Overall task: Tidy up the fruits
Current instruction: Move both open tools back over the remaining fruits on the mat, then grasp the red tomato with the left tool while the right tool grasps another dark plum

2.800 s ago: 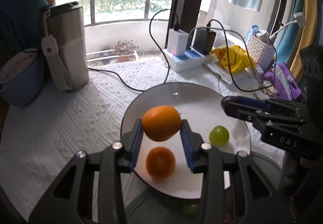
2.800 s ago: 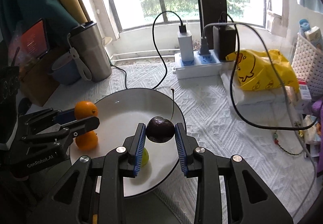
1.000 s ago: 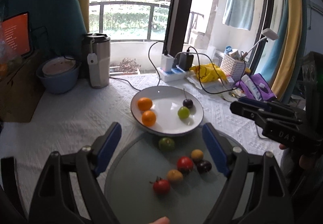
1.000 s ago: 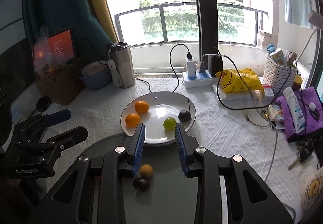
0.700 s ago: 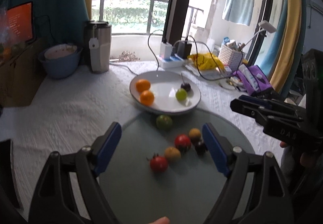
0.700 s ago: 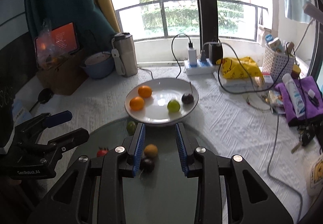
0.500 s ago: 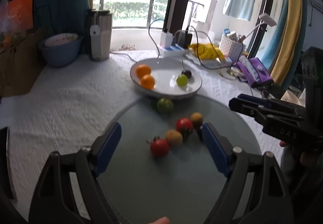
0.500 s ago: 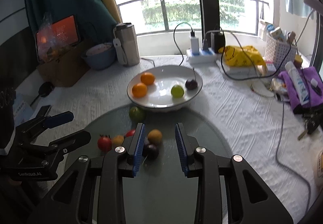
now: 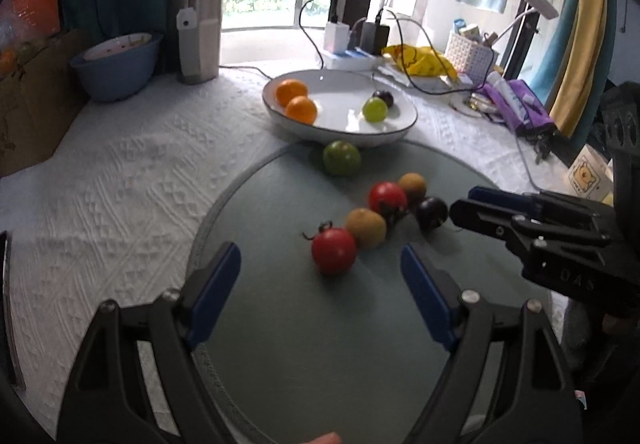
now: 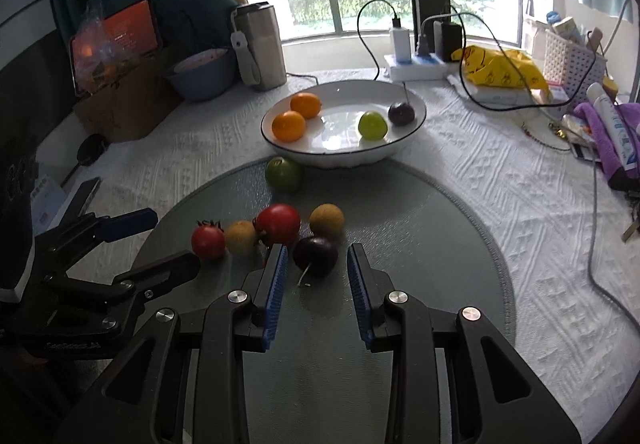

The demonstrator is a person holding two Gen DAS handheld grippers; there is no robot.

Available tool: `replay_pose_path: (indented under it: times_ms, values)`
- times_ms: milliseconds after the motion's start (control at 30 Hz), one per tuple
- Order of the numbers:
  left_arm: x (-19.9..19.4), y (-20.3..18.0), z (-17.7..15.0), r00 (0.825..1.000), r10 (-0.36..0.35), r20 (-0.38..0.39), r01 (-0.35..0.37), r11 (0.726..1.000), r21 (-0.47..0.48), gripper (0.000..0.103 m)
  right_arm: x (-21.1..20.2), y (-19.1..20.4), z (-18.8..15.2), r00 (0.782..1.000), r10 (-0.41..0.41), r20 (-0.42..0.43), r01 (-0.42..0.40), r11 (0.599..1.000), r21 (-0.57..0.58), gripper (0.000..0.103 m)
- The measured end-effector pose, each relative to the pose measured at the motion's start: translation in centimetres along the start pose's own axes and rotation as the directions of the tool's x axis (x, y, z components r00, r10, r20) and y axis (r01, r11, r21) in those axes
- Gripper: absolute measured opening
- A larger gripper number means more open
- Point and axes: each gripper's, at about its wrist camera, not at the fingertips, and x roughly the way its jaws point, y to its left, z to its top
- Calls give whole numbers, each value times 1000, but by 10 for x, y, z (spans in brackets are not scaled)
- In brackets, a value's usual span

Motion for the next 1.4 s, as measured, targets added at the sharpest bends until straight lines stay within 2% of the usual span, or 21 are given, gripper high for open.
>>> replay_pose_path:
  times_ms: [200, 700, 800, 1033, 1133, 1400]
  values:
    - [12, 2, -1, 999, 31, -35, -30, 999, 13, 84, 14, -1, -2, 999, 12, -34, -12, 1000, 5, 33]
    - [29, -1, 6, 997, 69, -47, -65, 995, 69, 82, 36, -5, 6, 996, 35, -81, -34, 999, 8, 33]
    - [33, -2, 6, 996, 70, -62, -65, 995, 79, 64, 36, -4, 6, 996, 36, -81, -36, 999, 1, 33]
    - [32, -6, 6, 997, 63, -54, -57, 994, 96, 36, 36, -3, 5, 996, 36, -78, -37, 999, -8, 33]
    - [31, -7, 5, 997, 55, -54, -50, 994, 96, 31, 35, -2, 4, 996, 35, -78, -36, 999, -10, 31]
    - [19, -13, 4, 999, 40, -36, -37, 994, 100, 29, 25, -2, 1, 998, 31, -60, -32, 999, -13, 31]
